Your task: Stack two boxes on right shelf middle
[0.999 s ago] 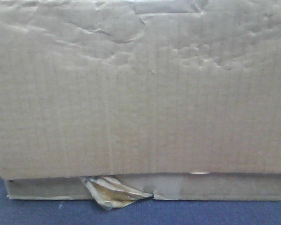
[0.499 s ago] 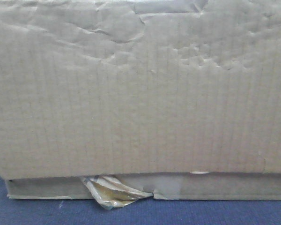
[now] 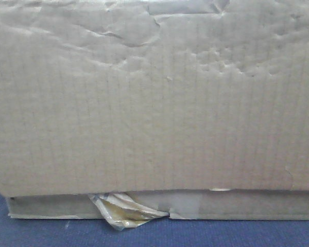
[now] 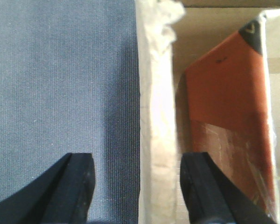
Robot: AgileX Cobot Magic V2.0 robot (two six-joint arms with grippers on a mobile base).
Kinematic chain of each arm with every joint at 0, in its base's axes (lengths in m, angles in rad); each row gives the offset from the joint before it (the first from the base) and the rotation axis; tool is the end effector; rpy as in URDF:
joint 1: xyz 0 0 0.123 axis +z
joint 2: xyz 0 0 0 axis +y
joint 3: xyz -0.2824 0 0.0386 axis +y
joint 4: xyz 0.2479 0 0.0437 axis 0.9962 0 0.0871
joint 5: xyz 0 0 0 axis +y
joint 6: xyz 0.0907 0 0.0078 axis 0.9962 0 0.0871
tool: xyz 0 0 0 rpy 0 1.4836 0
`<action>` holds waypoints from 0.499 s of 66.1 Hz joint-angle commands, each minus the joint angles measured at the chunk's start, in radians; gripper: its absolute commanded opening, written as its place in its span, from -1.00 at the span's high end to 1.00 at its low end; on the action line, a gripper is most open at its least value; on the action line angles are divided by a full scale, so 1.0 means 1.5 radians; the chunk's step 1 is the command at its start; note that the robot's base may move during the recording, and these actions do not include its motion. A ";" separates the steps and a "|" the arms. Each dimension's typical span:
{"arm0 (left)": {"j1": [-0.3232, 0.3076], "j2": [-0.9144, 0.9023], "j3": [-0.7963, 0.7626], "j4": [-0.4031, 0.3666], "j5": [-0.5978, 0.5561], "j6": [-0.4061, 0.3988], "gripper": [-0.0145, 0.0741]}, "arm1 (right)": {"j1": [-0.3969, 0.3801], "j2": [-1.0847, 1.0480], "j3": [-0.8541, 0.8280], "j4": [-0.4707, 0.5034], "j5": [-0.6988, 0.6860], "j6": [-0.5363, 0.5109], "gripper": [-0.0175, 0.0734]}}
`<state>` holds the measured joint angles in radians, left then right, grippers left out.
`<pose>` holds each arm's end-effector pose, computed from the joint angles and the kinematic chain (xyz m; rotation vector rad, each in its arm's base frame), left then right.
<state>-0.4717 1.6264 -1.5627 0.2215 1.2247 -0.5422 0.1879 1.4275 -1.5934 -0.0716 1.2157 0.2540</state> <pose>0.3089 -0.1364 0.3478 -0.0463 2.7126 0.0186 0.2831 0.0476 0.4175 0.0788 2.5301 0.0815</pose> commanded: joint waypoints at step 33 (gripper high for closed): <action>0.000 -0.002 0.002 0.018 -0.002 0.000 -0.04 | 0.029 0.050 -0.015 0.022 0.004 0.006 0.93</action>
<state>-0.4717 1.6264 -1.5627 0.2376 1.2247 -0.5422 0.2299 1.5029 -1.6087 -0.0502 1.2240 0.2627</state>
